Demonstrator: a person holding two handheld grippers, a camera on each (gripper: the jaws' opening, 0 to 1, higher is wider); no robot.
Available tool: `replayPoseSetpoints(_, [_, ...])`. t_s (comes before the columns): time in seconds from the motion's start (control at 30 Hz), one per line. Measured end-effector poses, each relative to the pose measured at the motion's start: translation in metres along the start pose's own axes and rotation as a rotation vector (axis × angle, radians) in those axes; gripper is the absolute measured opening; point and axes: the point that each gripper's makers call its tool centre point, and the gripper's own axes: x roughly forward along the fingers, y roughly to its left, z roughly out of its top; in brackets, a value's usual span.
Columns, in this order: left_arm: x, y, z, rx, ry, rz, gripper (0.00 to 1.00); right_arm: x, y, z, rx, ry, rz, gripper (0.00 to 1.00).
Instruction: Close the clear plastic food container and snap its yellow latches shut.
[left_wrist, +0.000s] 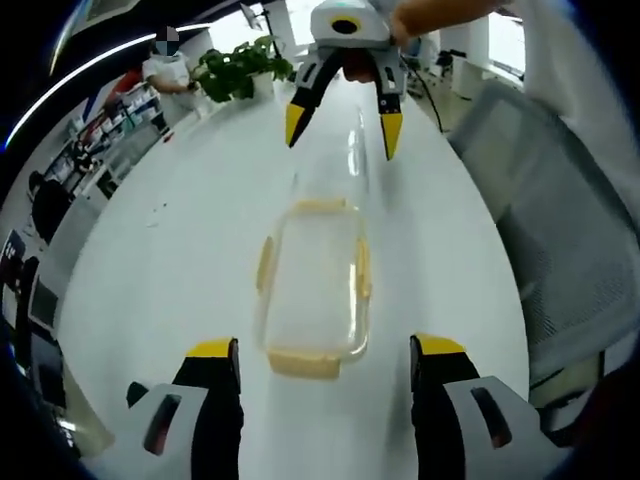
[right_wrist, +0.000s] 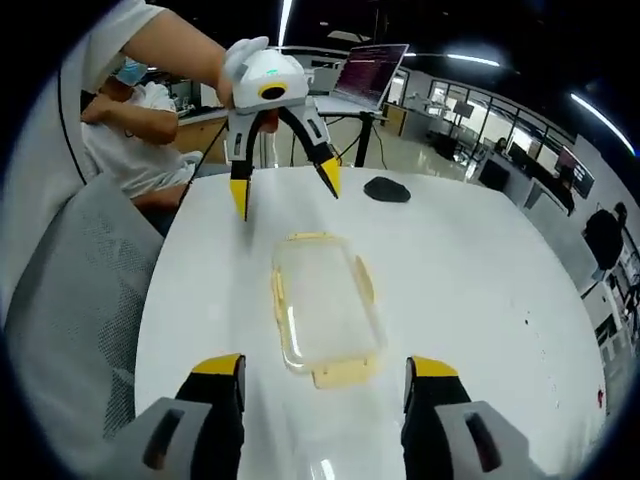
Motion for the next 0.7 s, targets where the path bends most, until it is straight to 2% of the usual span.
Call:
replayPoseSetpoints(0.5, [0.018,0.006,-0.018,0.010,0.057,-0.045,0.61,0.020,-0.007,-0.013,-0.064,0.082,0.041,0.47])
replayPoseSetpoints(0.7, [0.021,0.005,-0.020,0.018,0.066,-0.064,0.59,0.027,-0.008,-0.017,-0.084,0.113,0.058,0.46])
